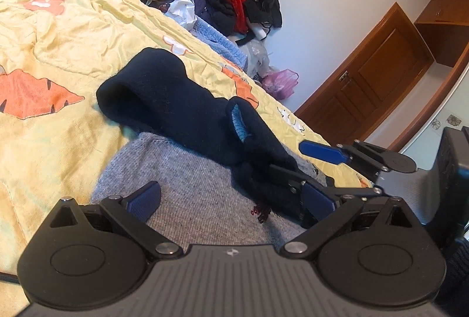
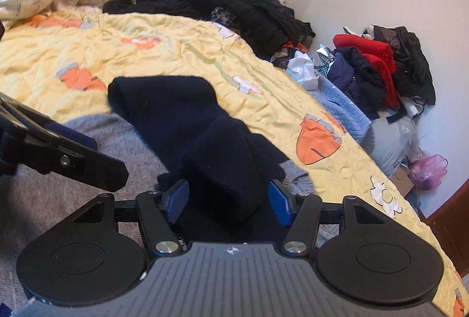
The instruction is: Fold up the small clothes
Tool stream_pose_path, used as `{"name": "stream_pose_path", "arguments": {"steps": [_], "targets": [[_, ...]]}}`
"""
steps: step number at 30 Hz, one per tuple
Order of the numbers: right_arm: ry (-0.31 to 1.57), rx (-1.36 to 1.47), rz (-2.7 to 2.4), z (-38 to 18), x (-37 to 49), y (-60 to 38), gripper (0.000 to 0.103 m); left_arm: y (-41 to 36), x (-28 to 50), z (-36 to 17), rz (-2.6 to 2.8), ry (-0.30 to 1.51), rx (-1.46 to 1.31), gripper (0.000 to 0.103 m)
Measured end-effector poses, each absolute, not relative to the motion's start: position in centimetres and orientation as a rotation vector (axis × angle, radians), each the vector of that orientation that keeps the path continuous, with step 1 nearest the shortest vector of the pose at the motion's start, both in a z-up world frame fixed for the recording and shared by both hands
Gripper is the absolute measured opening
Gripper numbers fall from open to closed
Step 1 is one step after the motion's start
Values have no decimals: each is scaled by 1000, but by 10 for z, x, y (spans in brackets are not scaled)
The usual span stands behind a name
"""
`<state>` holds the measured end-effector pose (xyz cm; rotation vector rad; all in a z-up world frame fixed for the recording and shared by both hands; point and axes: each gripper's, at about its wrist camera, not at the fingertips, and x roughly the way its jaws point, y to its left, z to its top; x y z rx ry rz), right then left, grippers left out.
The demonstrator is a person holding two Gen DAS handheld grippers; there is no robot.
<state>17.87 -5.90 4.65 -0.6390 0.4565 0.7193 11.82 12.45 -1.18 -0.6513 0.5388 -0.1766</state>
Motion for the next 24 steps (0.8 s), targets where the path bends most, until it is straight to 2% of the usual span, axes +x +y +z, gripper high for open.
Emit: {"name": "stream_pose_path", "arguments": {"steps": [6, 7, 9, 10, 11, 15, 19, 22, 24], "targets": [[450, -631, 697, 37, 196, -47, 62, 130, 119, -14, -189, 532, -694, 103], [456, -601, 680, 37, 200, -48, 58, 131, 119, -14, -191, 532, -696, 103], [486, -495, 669, 39, 209, -54, 40, 129, 119, -14, -189, 533, -689, 103], [508, -448, 664, 39, 212, -57, 21, 129, 120, -14, -188, 533, -688, 103], [521, -407, 658, 40, 215, -60, 12, 129, 120, -14, -189, 532, -689, 103], [567, -152, 617, 45, 225, -87, 12, 127, 120, -14, -186, 532, -684, 103], [565, 331, 504, 60, 222, -164, 12, 126, 120, -13, -183, 534, -674, 103], [568, 575, 366, 42, 203, -230, 12, 125, 121, -13, -181, 535, -670, 103], [630, 593, 280, 18, 197, -259, 14, 125, 122, -13, -180, 535, -669, 103]]}}
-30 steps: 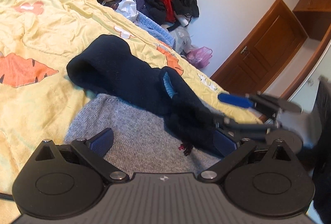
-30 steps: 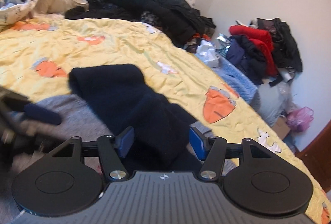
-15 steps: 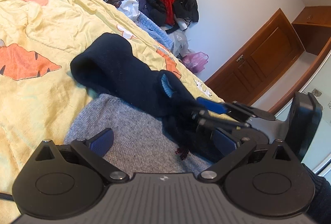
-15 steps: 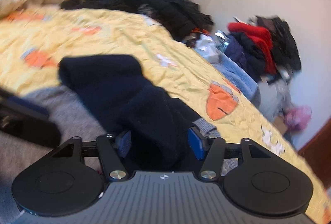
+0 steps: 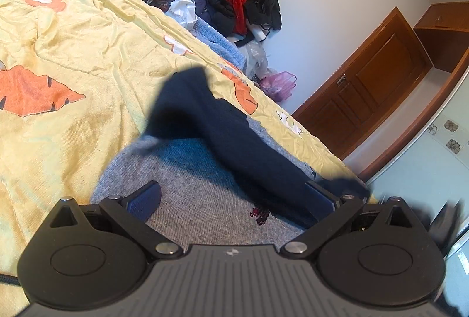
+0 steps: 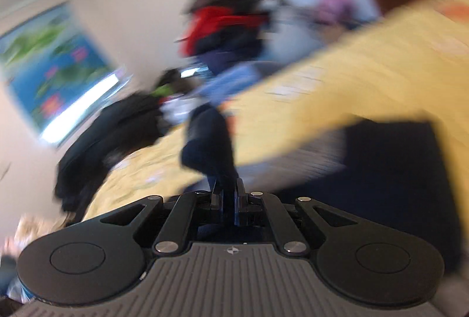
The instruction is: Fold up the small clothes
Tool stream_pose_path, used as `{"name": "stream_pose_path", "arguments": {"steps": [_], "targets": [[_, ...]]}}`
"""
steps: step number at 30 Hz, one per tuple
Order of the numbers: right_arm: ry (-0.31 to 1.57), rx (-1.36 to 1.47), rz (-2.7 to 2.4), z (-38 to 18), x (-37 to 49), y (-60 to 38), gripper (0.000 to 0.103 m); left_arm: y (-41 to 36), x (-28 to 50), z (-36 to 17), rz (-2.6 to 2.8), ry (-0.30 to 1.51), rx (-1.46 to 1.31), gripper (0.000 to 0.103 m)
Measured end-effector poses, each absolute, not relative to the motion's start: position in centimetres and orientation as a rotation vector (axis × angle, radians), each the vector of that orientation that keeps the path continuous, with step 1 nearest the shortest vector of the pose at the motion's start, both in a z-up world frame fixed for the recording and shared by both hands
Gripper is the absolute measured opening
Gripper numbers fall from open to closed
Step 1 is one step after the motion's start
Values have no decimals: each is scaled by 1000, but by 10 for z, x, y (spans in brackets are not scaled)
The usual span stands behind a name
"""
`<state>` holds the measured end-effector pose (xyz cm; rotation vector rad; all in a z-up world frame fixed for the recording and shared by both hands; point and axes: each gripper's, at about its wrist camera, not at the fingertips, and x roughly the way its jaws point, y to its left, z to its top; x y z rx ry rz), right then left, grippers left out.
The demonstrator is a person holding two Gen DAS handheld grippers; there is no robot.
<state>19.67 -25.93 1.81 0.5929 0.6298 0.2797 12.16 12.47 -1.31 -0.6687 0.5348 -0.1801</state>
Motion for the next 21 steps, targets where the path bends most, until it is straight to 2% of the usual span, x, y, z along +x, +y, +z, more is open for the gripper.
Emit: {"name": "stream_pose_path", "arguments": {"steps": [1, 3, 4, 5, 7, 9, 12, 13, 14, 16, 19, 21], "targets": [[676, 612, 252, 6, 196, -271, 20, 124, 122, -13, -179, 535, -667, 103], [720, 686, 256, -7, 192, -288, 21, 123, 122, -13, -177, 536, -662, 103], [714, 708, 267, -6, 189, -292, 29, 123, 122, -12, -175, 537, -658, 103], [705, 729, 275, -5, 188, -294, 45, 122, 123, -12, -173, 538, -652, 103], [686, 782, 297, -2, 191, -298, 64, 119, 123, -12, -168, 541, -637, 103], [689, 828, 289, 1, 199, -299, 66, 118, 123, -11, -164, 543, -624, 103], [691, 853, 239, 0, 216, -301, 64, 115, 124, -11, -160, 546, -612, 103], [721, 845, 217, -2, 222, -299, 45, 115, 124, -11, -159, 547, -607, 103], [757, 828, 201, -4, 226, -301, 20, 114, 124, -11, -158, 548, -601, 103], [755, 789, 198, 0, 228, -300, 21, 113, 124, -10, -156, 550, -592, 103], [637, 753, 186, 20, 213, -315, 20, 113, 124, -10, -155, 550, -590, 103], [648, 765, 131, 14, 216, -334, 20, 112, 124, -10, -154, 550, -588, 103]]}}
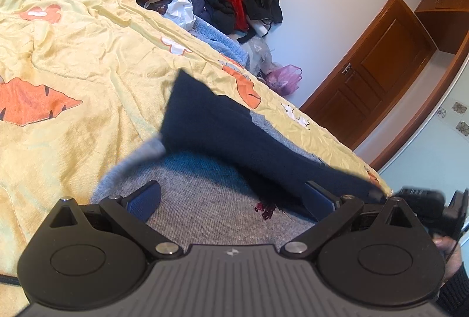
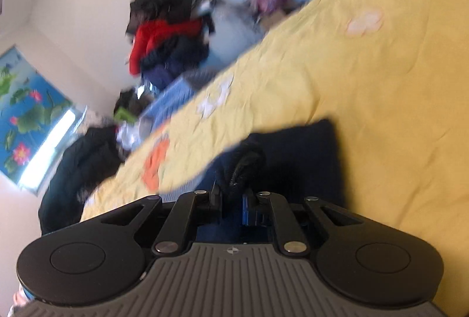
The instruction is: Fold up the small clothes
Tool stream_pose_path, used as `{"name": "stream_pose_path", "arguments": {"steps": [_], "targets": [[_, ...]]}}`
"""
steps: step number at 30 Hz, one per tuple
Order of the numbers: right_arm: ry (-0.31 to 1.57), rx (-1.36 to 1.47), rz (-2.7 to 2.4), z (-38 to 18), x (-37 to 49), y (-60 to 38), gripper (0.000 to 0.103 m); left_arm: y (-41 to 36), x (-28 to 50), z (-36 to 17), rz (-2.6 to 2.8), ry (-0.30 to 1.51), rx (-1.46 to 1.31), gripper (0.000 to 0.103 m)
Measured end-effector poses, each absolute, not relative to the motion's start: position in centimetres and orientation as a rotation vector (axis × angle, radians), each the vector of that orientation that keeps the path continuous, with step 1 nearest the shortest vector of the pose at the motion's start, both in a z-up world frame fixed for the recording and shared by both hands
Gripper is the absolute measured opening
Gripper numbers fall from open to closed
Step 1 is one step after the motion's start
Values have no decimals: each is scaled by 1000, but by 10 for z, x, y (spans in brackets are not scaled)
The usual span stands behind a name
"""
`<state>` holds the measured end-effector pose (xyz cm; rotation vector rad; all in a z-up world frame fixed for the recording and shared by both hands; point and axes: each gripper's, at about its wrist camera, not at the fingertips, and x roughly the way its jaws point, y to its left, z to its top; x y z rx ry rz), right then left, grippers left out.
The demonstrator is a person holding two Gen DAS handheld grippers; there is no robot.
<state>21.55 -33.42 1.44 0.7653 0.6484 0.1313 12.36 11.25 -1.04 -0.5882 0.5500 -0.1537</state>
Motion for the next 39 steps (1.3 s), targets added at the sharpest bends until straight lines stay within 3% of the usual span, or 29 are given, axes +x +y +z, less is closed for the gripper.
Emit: {"name": "stream_pose_path", "arguments": {"steps": [8, 10, 13, 15, 18, 23, 33, 36, 39], "targets": [[701, 732, 88, -4, 208, -348, 24, 101, 124, -2, -104, 582, -499, 103], [645, 708, 35, 9, 200, -351, 31, 88, 122, 13, -92, 602, -405, 103], [516, 586, -12, 36, 187, -346, 32, 76, 125, 40, -140, 498, -335, 103], [510, 498, 31, 47, 195, -334, 33, 67, 151, 53, -143, 486, -275, 103], [560, 402, 103, 46, 218, -309, 45, 52, 215, 47, -101, 576, -162, 103], [683, 282, 100, 18, 250, -283, 42, 45, 288, 6, -7, 777, -32, 103], [609, 21, 114, 8, 232, -267, 42, 45, 295, 0, -22, 727, 6, 103], [592, -8, 66, 18, 212, -260, 49, 43, 268, 14, 47, 724, 5, 103], [561, 128, 153, 33, 161, -266, 66, 44, 214, 25, -8, 713, -69, 103]]}}
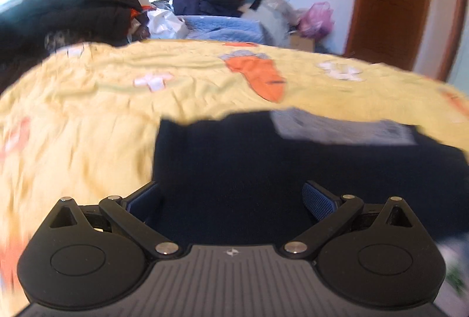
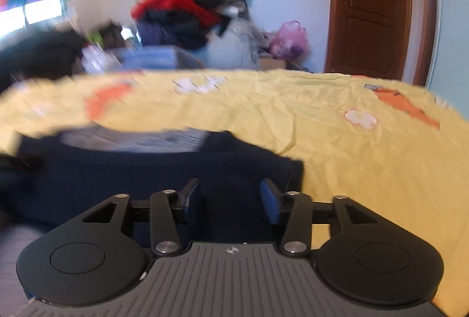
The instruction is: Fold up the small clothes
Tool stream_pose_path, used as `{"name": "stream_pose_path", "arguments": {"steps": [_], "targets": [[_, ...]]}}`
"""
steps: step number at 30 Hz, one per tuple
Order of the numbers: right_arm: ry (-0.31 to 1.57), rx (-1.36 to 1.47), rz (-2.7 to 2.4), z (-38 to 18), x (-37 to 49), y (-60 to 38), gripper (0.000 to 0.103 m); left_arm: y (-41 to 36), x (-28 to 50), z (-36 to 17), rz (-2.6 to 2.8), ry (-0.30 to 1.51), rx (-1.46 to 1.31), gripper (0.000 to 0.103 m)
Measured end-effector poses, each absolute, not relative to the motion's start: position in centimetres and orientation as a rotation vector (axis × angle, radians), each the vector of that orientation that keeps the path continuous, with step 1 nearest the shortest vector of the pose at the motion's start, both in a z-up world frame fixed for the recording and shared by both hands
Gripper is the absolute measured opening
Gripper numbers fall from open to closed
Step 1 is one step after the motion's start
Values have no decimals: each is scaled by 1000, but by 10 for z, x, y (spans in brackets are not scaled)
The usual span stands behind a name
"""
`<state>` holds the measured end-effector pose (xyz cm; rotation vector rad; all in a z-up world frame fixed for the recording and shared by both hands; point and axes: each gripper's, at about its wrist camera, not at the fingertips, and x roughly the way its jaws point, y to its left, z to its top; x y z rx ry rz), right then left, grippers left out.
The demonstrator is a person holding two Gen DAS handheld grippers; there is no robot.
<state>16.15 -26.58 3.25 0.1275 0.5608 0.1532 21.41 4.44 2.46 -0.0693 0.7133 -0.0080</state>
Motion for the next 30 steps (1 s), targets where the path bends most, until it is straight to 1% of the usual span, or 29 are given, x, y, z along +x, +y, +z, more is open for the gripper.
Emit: {"name": "stream_pose_path", "arguments": {"steps": [1, 2, 4, 7, 12, 14, 16, 19, 21, 23, 25, 28, 30], "targets": [[580, 152, 172, 31, 148, -265, 75, 44, 198, 24, -29, 720, -86, 103], [606, 157, 171, 27, 138, -263, 75, 42, 185, 21, -42, 730, -92, 103], [657, 126, 155, 16, 126, -258, 73, 35, 171, 10, -44, 771, -79, 103], [649, 53, 121, 10, 117, -248, 73, 22, 161, 0, -22, 743, 25, 103], [673, 55, 68, 12, 104, -243, 75, 26, 165, 0, -24, 739, 14, 103], [662, 41, 67, 8, 94, -240, 82, 25, 164, -1, -22, 737, 14, 103], [656, 18, 64, 5, 91, -240, 84, 24, 163, -1, -16, 738, 16, 103], [669, 20, 66, 5, 95, -240, 91, 21, 156, 3, 19, 754, 27, 103], [674, 11, 71, 4, 95, -238, 94, 20, 143, 6, 27, 785, 12, 103], [679, 20, 87, 4, 96, -239, 100, 19, 125, 9, 19, 804, 12, 103], [682, 24, 95, 5, 96, -239, 101, 20, 107, 7, 5, 813, 4, 103], [688, 10, 94, 4, 97, -237, 103, 21, 85, 0, -9, 746, 17, 103], [689, 4, 91, 4, 97, -236, 103, 24, 82, 0, -18, 735, 5, 103]]}}
